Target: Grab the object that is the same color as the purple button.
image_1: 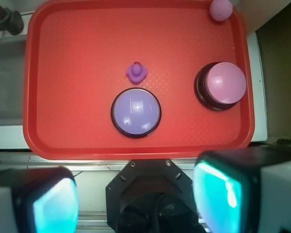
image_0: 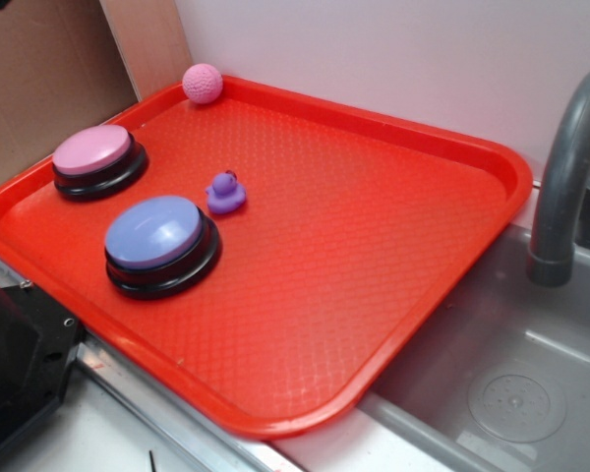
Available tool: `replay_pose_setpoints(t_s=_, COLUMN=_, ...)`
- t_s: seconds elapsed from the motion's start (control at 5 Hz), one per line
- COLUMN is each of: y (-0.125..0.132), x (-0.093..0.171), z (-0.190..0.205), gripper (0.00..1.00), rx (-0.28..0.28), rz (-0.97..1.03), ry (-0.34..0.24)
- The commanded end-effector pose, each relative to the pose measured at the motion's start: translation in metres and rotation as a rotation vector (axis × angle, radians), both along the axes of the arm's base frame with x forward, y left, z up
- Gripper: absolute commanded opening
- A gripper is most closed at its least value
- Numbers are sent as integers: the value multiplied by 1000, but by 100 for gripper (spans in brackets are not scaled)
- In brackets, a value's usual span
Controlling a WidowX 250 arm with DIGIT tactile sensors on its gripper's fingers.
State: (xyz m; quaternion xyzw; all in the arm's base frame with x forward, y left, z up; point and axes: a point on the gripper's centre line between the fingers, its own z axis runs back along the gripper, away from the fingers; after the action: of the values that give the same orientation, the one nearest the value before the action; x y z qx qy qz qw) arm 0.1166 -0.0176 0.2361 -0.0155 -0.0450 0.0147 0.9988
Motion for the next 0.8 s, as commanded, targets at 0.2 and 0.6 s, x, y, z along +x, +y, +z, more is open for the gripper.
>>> replay_pose_setpoints(t_s=0.2, y=-4, x=28, z=-18, gripper=100, rx=6, rz=8, ry=16)
replay_pose_setpoints(t_s=0.6, y=-1, x=73, z=-55, gripper=100, rx=-13, rz=2, ry=-30)
